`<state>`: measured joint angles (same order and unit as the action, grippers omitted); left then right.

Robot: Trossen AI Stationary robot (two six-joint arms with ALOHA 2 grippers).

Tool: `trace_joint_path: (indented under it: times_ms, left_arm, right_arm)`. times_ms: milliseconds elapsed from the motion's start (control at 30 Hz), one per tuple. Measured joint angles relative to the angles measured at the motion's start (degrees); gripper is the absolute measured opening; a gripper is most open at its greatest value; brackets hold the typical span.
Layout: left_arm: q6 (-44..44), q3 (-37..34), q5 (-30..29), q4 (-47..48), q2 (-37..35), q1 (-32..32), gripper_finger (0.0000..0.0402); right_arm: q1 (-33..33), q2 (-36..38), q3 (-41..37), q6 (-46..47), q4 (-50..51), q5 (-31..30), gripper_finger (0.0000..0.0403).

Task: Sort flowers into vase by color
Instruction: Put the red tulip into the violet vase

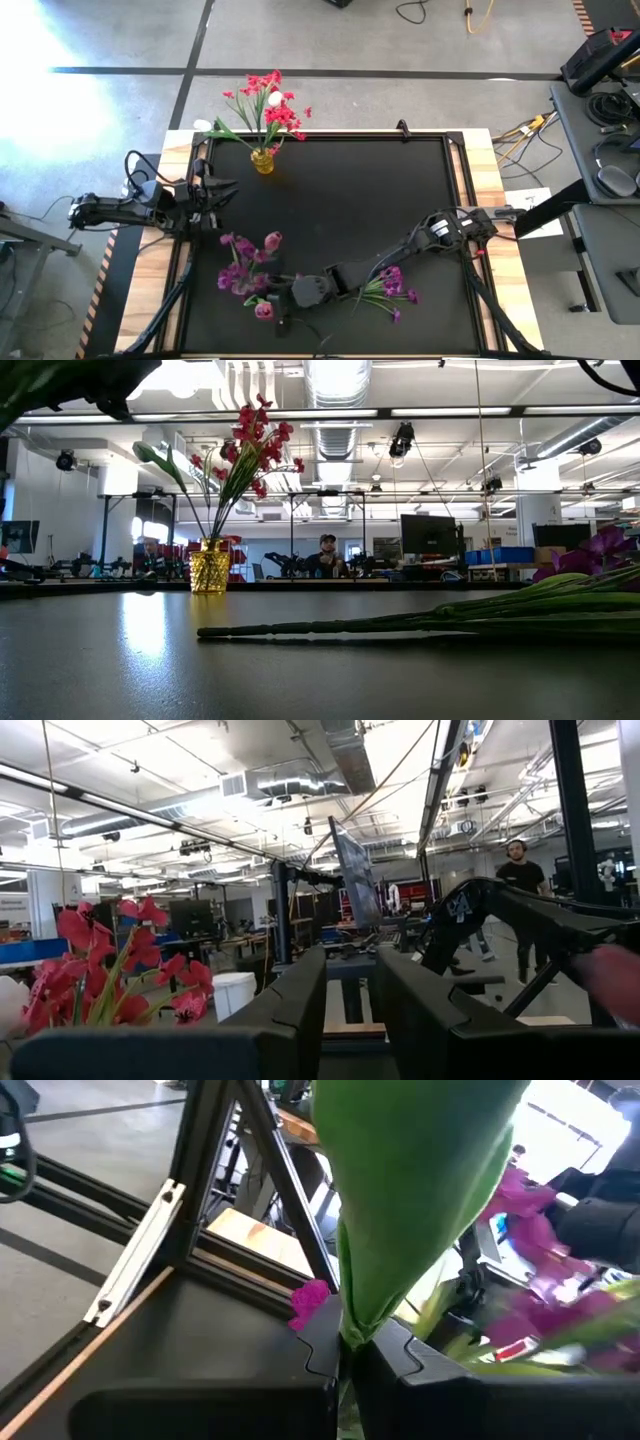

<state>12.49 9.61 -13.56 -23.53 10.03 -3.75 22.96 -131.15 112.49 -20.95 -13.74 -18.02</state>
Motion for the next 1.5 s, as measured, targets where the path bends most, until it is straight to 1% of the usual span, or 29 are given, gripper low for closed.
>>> trace_joint_path:
  times_ms: [300,367,500,600,667,900,1000,1100,1300,1500]
  left_arm:
    - [-0.5,0.0,0.2,0.2,0.1,0.0,0.0077]
    - [-0.6,0.0,0.2,0.2,0.1,0.0,0.0077]
    - [-0.6,0.0,0.2,0.2,0.1,0.0,0.0077]
    - [-0.6,0.0,0.2,0.2,0.1,0.0,0.0077]
    - [-0.6,0.0,0.2,0.2,0.1,0.0,0.0077]
    - [-0.6,0.0,0.2,0.2,0.1,0.0,0.0077]
    - [-1.0,0.0,0.8,0.5,0.1,0.0,0.0077]
    - [-1.0,0.0,0.9,0.5,0.1,0.0,0.0077]
    - [-1.0,0.0,0.8,0.5,0.1,0.0,0.0077]
    - [-1.0,0.0,0.8,0.5,0.1,0.0,0.0077]
  right_arm:
    - [-0.5,0.1,0.0,3.4,-0.1,0.0,0.0014]
    - [-0.6,0.1,0.0,3.7,-0.1,0.0,0.0027]
    - [-1.0,0.1,0.0,5.6,-0.2,0.0,0.0065]
    - [-1.8,0.1,0.3,6.4,-0.2,1.5,0.0088]
    - [-2.3,0.1,0.5,7.1,-0.3,3.2,0.0095]
    - [-3.0,-0.2,0.8,9.9,0.2,3.5,0.0099]
    - [-3.0,-0.2,0.8,9.9,0.3,3.5,0.0110]
    - [-3.0,-0.2,0.8,9.9,0.2,3.4,0.0132]
    - [-2.6,-0.2,0.8,10.6,1.1,3.2,0.0194]
    - [-2.1,0.7,1.4,10.7,6.0,3.0,0.0242]
